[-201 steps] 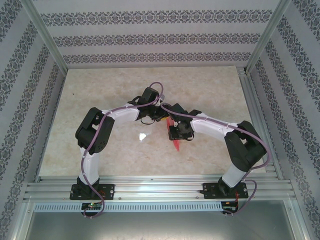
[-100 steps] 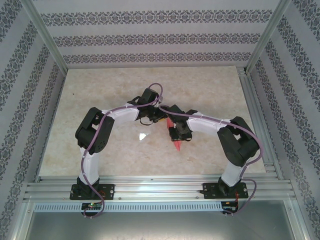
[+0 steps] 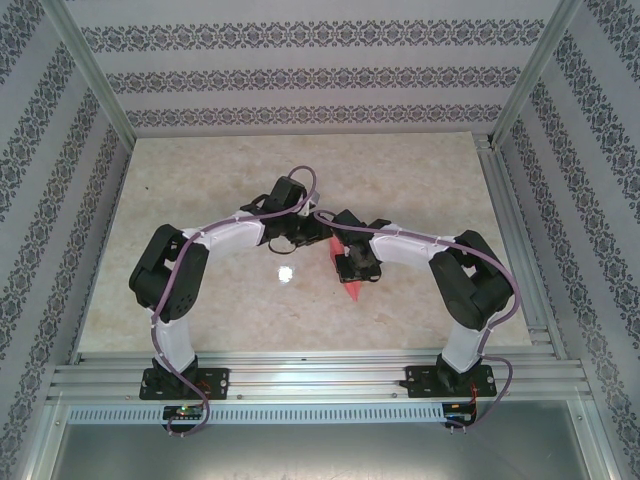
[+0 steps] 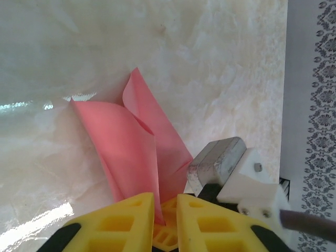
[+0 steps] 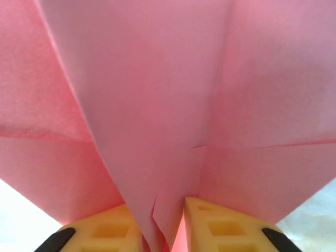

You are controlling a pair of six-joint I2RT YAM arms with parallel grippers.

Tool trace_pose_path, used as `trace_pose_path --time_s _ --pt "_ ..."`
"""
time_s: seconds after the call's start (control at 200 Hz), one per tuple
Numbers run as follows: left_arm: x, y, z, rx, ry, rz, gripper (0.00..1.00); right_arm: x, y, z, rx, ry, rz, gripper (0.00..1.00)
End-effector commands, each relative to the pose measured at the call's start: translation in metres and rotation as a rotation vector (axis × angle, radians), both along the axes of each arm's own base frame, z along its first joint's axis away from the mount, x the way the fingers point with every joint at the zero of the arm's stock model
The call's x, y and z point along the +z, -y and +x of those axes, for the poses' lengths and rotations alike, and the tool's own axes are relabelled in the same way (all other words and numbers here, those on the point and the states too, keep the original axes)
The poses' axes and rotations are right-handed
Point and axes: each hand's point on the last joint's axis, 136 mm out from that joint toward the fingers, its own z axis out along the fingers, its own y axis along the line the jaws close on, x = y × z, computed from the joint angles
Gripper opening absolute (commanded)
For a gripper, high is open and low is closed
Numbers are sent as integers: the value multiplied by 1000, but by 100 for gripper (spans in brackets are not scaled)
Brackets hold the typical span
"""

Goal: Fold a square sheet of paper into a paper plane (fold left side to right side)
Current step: Press the paper plane at the center of the table.

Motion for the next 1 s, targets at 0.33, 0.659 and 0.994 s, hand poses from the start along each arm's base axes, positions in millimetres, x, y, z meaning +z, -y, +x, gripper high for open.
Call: trace_pose_path --time_s 0.33,0.659,0.994 --pt "-6 23 -9 -80 -12 -73 9 4 -5 1 26 14 -1 25" --pt "-48 9 -18 -52 -69 38 5 16 -6 4 20 36 27 25" --pt "-66 1 -24 -46 -91 82 5 13 1 2 27 23 -9 27"
